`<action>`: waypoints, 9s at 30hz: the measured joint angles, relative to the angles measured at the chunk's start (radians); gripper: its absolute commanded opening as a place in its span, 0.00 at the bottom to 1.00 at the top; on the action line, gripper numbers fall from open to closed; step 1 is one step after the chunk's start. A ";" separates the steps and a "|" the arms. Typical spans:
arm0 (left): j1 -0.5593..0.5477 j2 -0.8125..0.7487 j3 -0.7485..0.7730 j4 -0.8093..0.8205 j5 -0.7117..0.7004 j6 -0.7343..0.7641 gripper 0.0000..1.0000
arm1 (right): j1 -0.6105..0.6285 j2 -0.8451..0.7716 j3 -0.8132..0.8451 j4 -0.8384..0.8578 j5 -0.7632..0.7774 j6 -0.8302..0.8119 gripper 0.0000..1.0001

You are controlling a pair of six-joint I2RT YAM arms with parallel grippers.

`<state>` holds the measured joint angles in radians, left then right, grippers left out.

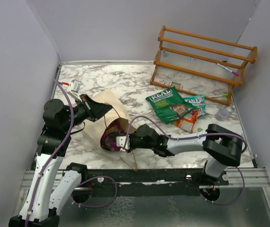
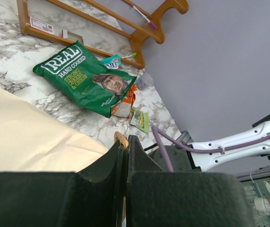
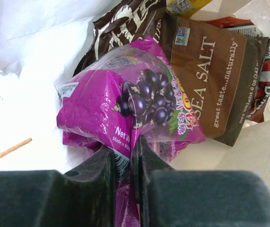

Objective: Take the snacks out of the paper bag

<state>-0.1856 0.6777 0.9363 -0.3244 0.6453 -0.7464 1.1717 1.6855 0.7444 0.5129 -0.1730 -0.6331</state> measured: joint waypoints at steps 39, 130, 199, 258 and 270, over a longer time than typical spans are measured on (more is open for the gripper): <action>0.000 0.010 0.040 -0.136 -0.150 0.072 0.00 | 0.018 -0.981 -0.117 -0.506 0.694 0.426 0.01; 0.000 -0.018 0.021 -0.150 -0.156 0.042 0.00 | 0.182 -0.027 -0.070 0.242 0.267 0.173 0.68; 0.000 -0.047 0.034 -0.198 -0.178 0.045 0.00 | 0.096 -0.171 -0.058 0.097 -0.012 0.417 0.01; 0.000 -0.080 0.066 -0.239 -0.241 0.051 0.00 | -0.542 -0.749 -0.263 -0.154 0.717 0.536 0.01; 0.000 -0.053 0.079 -0.242 -0.226 0.060 0.00 | -0.538 -0.891 -0.315 -0.358 0.477 0.768 0.99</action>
<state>-0.1856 0.6250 1.0157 -0.5663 0.4194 -0.6861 0.6334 0.7944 0.4290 0.1551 0.3042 0.1349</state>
